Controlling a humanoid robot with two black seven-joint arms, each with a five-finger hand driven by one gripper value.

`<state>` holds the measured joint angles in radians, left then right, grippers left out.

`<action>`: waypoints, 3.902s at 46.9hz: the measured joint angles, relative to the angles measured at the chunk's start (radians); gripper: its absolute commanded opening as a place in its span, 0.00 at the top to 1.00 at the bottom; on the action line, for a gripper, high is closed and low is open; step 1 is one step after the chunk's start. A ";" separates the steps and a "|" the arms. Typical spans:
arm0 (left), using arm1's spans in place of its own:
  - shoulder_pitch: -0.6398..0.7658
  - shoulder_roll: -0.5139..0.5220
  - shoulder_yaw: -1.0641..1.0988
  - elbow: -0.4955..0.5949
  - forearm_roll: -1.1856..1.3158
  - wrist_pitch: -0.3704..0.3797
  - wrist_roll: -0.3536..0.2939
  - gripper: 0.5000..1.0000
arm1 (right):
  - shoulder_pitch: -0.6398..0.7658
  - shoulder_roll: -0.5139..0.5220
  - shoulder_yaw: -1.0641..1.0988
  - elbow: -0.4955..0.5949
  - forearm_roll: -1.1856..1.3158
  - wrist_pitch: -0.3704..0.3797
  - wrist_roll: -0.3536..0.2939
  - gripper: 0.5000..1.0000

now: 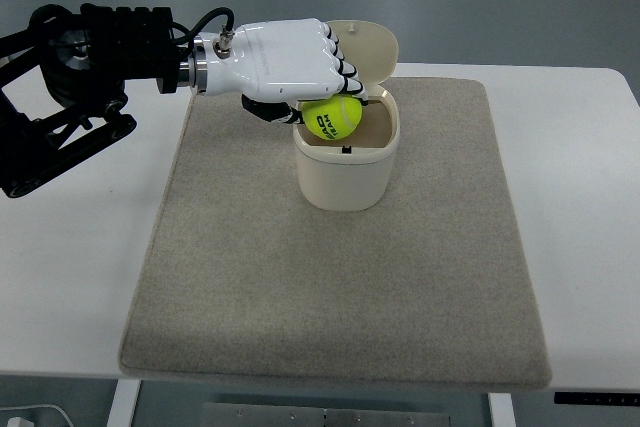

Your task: Put tennis ball into box with left hand

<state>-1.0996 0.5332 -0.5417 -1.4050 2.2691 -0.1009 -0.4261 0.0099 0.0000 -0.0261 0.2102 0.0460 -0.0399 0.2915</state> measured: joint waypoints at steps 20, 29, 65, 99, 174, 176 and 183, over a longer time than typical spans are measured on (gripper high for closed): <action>0.016 -0.040 0.002 0.047 0.000 0.037 0.051 0.71 | 0.000 0.000 0.000 0.000 0.000 0.000 0.000 0.12; 0.026 -0.045 0.003 0.066 0.000 0.060 0.052 0.55 | 0.001 0.000 0.000 0.000 0.000 0.000 0.000 0.12; 0.050 0.068 0.003 0.006 -0.171 0.138 0.048 0.02 | 0.000 0.000 0.000 0.000 0.000 0.000 0.000 0.12; 0.186 0.175 0.030 0.189 -1.088 0.119 0.049 0.02 | 0.000 0.000 0.000 0.000 0.000 0.000 0.000 0.12; 0.305 0.091 0.014 0.607 -2.529 -0.450 0.521 0.02 | 0.000 0.000 0.000 0.000 0.000 0.000 0.000 0.12; 0.306 0.091 0.014 0.607 -2.529 -0.450 0.521 0.01 | 0.000 0.000 0.000 0.000 0.000 0.000 0.000 0.12; 0.306 0.090 0.013 0.604 -2.530 -0.450 0.520 0.01 | 0.000 0.000 0.003 0.000 0.000 0.001 0.000 0.12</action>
<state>-0.7932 0.6233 -0.5288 -0.8008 -0.2607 -0.5507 0.0943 0.0099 0.0000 -0.0235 0.2105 0.0460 -0.0385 0.2914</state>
